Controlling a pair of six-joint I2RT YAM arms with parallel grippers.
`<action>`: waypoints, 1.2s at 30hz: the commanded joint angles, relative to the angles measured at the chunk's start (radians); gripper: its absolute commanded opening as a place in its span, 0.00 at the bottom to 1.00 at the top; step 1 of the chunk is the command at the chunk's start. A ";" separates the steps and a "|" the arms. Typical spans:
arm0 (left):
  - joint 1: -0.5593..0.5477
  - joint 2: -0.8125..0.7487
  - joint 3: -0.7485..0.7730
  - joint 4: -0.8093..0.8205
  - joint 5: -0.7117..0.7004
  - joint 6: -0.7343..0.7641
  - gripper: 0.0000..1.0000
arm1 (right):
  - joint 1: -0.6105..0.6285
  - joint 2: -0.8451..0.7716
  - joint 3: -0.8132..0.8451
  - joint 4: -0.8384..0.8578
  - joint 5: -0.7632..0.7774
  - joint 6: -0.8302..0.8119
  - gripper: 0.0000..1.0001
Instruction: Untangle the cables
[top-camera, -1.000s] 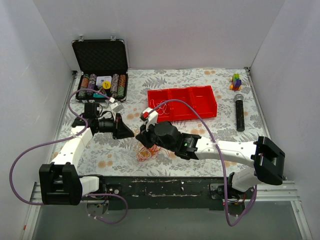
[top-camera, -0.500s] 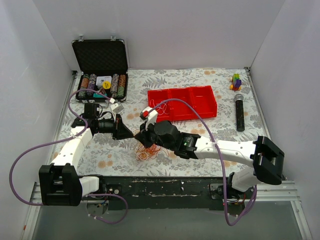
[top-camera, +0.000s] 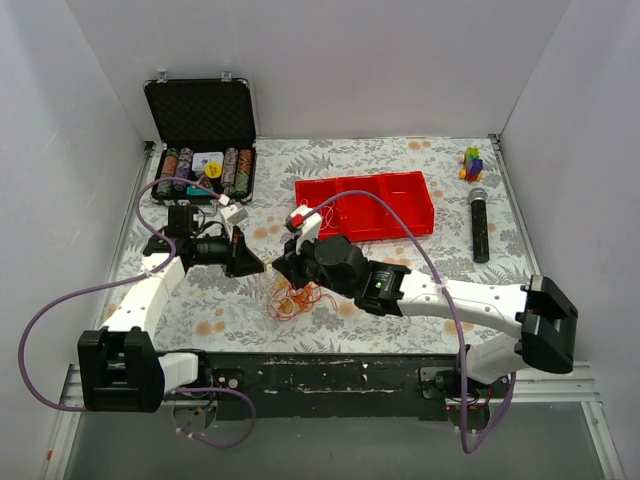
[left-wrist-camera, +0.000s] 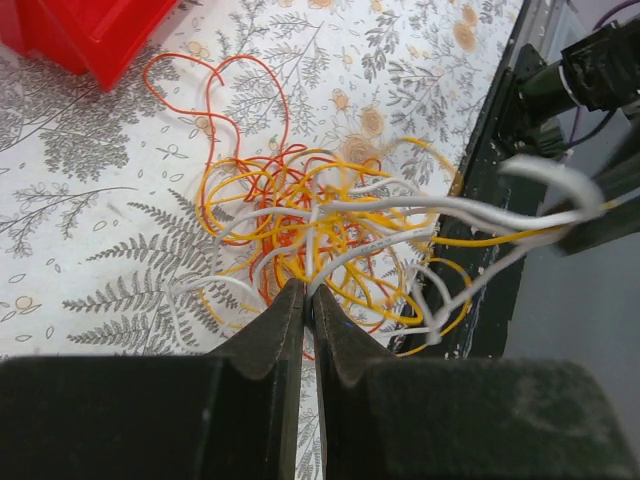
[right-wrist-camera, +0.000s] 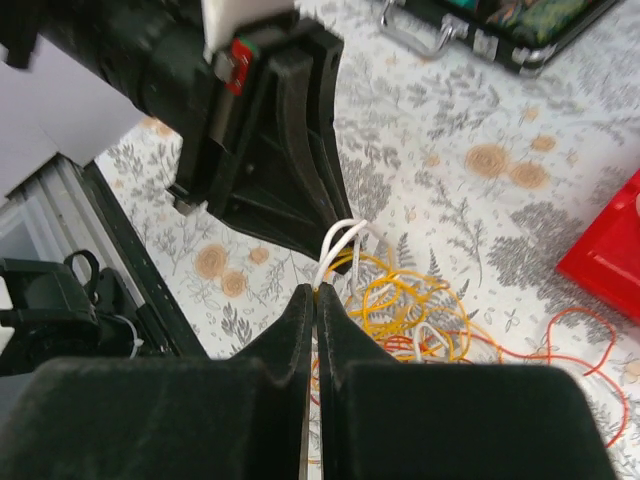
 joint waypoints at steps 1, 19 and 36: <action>-0.001 -0.015 -0.024 0.087 -0.076 -0.044 0.05 | -0.006 -0.130 0.079 0.029 0.072 -0.050 0.01; 0.001 0.032 -0.084 0.231 -0.331 -0.118 0.00 | -0.022 -0.446 0.164 -0.049 0.252 -0.217 0.01; 0.002 -0.009 0.011 0.166 -0.395 -0.158 0.00 | -0.023 -0.411 0.119 -0.265 0.310 -0.179 0.01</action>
